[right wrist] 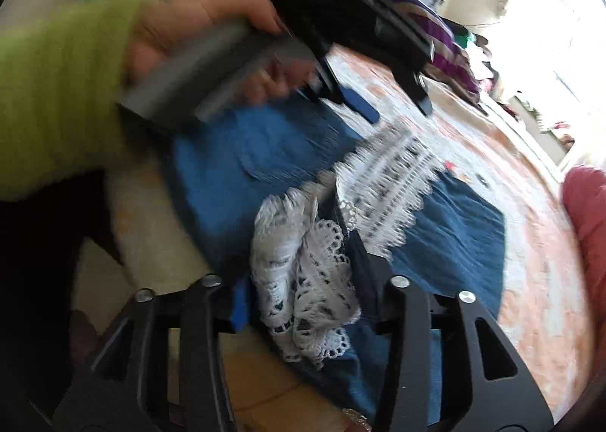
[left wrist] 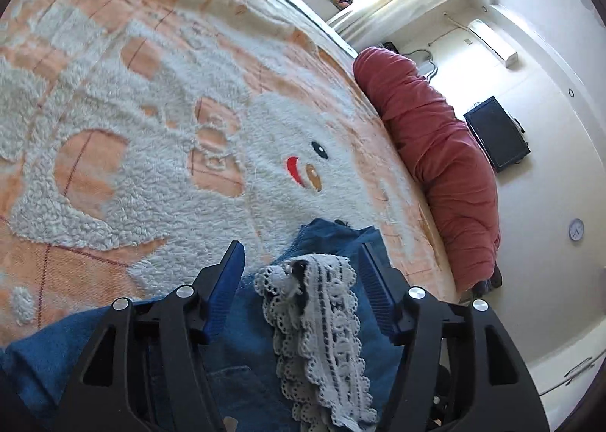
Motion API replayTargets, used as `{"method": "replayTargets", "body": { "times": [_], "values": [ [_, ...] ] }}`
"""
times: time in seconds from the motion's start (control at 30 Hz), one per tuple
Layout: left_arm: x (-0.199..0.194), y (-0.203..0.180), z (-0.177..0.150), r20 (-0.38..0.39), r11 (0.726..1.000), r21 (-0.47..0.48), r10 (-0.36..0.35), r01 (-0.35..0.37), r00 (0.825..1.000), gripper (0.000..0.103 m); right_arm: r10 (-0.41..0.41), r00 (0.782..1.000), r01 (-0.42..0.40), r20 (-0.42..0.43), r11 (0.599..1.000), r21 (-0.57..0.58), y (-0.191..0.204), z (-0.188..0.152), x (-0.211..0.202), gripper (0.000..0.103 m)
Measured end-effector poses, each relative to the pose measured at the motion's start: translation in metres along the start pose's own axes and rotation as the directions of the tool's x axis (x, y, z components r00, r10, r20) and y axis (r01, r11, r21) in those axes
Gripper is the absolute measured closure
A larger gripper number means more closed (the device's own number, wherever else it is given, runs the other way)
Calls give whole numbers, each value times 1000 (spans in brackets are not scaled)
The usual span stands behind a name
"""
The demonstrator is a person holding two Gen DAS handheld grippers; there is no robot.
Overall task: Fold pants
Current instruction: 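Lift the lace hem and fold it over the denim, then open both tools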
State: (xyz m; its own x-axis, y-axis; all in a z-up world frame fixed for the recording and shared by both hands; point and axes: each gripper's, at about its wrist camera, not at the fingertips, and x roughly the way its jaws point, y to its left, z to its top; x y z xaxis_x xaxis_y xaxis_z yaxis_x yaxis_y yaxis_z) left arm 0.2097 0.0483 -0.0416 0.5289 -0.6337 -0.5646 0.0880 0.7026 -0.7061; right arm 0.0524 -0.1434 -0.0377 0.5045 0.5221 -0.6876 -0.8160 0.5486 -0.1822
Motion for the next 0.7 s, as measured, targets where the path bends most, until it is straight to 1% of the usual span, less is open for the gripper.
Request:
{"method": "replayTargets", "body": {
  "times": [0.07, 0.13, 0.23, 0.3, 0.37, 0.4, 0.43, 0.47, 0.5, 0.53, 0.57, 0.6, 0.67, 0.7],
  "values": [
    [4, 2, 0, -18, 1000, -9, 3, -3, 1000, 38, 72, 995, -75, 67, 997, 37, -3, 0, -16, 45],
    [7, 1, -1, -24, 1000, 1, 11, -11, 1000, 38, 120, 985, -129, 120, 989, 67, -11, -1, -30, 43],
    [14, 0, -1, -36, 1000, -7, -15, 15, 999, 38, 133, 971, -165, 200, 974, 153, -37, -1, -50, 39],
    [21, -3, -1, -52, 1000, -1, -10, 10, 999, 38, 99, 969, -151, 226, 963, 222, -54, -1, -61, 38],
    [26, -6, -3, -65, 1000, 13, -1, 1, 998, 40, -3, 984, -54, 181, 950, 307, -87, 0, -62, 38],
    [29, -8, -4, -67, 1000, 22, 10, -9, 998, 42, -36, 989, -16, 145, 940, 340, -104, 0, -58, 38],
    [31, -12, -5, -72, 999, 33, 16, -14, 997, 57, -65, 993, 23, 96, 923, 385, -125, 1, -50, 38],
    [34, -15, -6, -76, 999, 44, 23, -20, 997, 66, -75, 995, 45, 58, 908, 416, -140, 1, -43, 38],
    [36, -17, -6, -74, 998, 52, 30, -26, 997, 76, -76, 997, 58, 22, 891, 451, -155, 1, -34, 38],
    [38, -20, -6, -73, 997, 67, 39, -34, 997, 82, -58, 998, 55, -8, 862, 505, -177, 1, -22, 38],
    [37, -21, -6, -67, 996, 77, 43, -38, 997, 86, -42, 999, 46, -19, 847, 530, -186, -1, -16, 38],
    [36, -24, -5, -57, 995, 89, 45, -40, 997, 86, -14, 999, 35, -41, 823, 567, -202, 0, -3, 38],
    [28, -33, -3, -24, 991, 127, 34, -31, 999, 87, 9, 996, 44, -85, 796, 604, -219, -2, 15, 40],
    [25, -39, -1, -8, 988, 154, 27, -26, 1000, 87, 15, 995, 51, -102, 787, 614, -223, -1, 25, 44]
  ]
}}
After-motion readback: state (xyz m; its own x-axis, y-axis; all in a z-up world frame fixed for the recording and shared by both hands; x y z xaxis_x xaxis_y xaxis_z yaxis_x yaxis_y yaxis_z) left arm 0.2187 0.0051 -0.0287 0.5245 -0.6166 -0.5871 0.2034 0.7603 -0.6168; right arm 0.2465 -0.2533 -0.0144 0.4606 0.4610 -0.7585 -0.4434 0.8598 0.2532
